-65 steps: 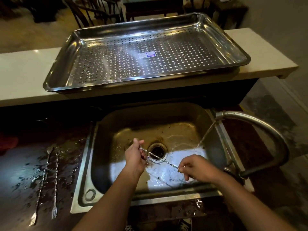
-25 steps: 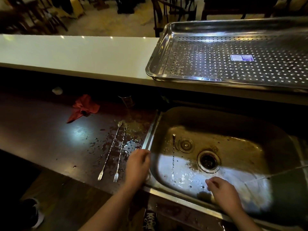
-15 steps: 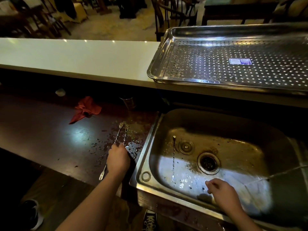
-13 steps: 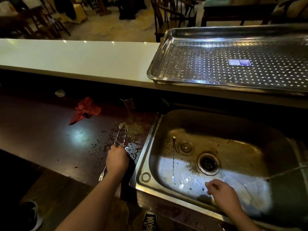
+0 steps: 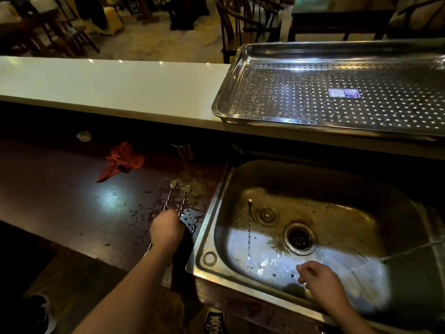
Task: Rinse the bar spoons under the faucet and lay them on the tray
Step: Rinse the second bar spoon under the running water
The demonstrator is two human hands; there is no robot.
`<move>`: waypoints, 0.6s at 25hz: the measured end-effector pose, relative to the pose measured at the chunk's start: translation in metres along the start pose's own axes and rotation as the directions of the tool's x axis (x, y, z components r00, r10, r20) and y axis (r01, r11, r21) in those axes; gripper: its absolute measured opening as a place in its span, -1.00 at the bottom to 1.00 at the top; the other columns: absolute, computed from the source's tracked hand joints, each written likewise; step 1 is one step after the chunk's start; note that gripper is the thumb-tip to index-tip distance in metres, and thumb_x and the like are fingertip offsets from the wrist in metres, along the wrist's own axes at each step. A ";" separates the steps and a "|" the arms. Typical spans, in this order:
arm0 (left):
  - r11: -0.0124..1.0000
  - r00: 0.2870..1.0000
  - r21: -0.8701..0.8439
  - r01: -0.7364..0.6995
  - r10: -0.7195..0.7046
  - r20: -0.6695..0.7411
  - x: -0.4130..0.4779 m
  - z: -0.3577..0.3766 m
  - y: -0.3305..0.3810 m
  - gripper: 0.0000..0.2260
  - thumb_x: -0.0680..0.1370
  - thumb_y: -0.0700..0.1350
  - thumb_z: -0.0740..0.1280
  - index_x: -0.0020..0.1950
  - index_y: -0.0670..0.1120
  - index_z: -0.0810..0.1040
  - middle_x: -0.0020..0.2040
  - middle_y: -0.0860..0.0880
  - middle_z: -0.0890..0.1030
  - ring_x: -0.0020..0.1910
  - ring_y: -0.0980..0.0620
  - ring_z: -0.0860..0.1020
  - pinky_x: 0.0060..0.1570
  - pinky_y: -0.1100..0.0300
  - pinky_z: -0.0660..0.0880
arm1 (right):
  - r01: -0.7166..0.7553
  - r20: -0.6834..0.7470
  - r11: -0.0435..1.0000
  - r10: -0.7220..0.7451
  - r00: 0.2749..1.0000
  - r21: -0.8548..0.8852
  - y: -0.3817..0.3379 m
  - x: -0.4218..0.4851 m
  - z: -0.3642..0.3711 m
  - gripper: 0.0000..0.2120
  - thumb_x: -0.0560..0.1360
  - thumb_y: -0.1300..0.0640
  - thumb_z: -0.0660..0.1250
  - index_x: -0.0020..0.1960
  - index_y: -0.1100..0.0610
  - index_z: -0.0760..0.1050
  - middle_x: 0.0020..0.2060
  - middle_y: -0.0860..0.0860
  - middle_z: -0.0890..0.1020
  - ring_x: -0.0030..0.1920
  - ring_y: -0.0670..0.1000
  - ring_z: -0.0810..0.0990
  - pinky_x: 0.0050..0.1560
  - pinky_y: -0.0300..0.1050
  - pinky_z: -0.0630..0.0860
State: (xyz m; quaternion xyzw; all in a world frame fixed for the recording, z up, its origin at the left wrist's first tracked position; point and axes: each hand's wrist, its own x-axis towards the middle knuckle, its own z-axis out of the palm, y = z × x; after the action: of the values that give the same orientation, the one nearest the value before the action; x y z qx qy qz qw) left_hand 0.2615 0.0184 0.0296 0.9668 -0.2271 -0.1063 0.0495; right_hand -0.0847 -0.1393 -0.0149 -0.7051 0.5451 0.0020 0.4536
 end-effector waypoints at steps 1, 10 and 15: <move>1.000 1.000 -0.015 -0.010 0.010 -0.013 0.000 0.001 -0.001 -0.92 0.45 -0.17 0.34 -0.15 -0.18 0.52 -0.17 -0.15 0.59 -0.18 -0.19 0.58 -0.22 0.05 0.52 | -0.001 -0.005 1.000 0.001 1.000 0.012 0.000 0.000 -0.001 -0.79 0.56 0.05 0.35 -0.24 0.03 0.61 -0.36 -0.05 0.70 -0.28 -0.03 0.64 -0.17 -0.11 0.51; 0.865 0.998 -0.499 0.043 -0.065 -0.027 -0.017 -0.008 0.017 -0.91 0.43 -0.15 0.41 -0.08 -0.08 0.58 -0.24 0.04 0.60 -0.27 0.07 0.55 -0.26 0.18 0.45 | -0.054 -0.001 0.992 0.055 0.999 0.113 0.002 0.003 -0.002 -0.82 0.54 0.12 0.37 -0.23 0.07 0.63 -0.38 -0.01 0.70 -0.31 0.00 0.64 -0.17 -0.08 0.51; 0.813 0.993 -0.578 -0.073 0.113 0.033 -0.046 -0.012 0.052 -0.87 0.42 -0.24 0.39 -0.14 -0.02 0.59 -0.31 0.07 0.61 -0.33 0.12 0.55 -0.39 0.36 0.36 | -0.104 0.004 0.975 0.106 0.994 0.198 0.005 0.008 -0.001 -0.82 0.53 0.18 0.37 -0.24 0.06 0.64 -0.39 0.02 0.71 -0.32 0.03 0.65 -0.11 0.05 0.57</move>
State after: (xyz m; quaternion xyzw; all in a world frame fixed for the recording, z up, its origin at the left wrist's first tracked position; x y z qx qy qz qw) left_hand 0.2011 -0.0068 0.0571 0.8904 -0.2329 -0.1988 0.3367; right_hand -0.0864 -0.1462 -0.0214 -0.6267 0.5807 -0.0306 0.5188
